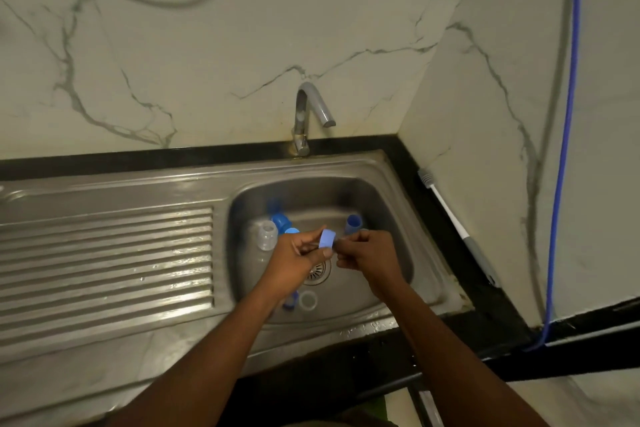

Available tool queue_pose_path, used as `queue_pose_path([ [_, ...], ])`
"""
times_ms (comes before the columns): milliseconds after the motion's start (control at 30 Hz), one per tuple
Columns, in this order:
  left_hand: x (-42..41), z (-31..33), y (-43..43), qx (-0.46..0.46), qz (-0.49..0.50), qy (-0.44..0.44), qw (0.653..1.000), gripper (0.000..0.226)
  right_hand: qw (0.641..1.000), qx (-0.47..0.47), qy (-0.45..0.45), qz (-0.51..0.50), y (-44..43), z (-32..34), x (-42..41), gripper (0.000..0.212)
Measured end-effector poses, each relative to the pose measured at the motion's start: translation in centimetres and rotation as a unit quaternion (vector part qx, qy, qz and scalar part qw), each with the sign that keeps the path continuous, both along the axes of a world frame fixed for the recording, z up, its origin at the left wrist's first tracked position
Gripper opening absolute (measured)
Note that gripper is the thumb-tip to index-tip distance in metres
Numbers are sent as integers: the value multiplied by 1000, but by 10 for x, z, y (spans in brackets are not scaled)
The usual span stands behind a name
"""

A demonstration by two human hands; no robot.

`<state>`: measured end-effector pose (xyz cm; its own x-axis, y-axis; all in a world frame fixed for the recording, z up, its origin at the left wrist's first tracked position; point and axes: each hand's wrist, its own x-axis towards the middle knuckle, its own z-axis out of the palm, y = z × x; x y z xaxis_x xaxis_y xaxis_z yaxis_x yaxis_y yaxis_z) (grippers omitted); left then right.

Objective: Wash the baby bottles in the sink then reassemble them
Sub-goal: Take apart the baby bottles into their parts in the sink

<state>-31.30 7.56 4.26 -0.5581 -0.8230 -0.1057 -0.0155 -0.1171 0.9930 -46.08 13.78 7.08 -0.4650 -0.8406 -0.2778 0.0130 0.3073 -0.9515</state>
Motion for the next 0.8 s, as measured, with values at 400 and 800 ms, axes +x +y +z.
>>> queue_pose_path([
  [400, -46, 6, -3, 30, 41, -9, 999, 17, 939, -121, 280, 156, -5, -13, -47, 15],
  [800, -74, 1, 2, 138, 107, 67, 982, 26, 991, -105, 1, 78, -12, -11, -80, 12],
])
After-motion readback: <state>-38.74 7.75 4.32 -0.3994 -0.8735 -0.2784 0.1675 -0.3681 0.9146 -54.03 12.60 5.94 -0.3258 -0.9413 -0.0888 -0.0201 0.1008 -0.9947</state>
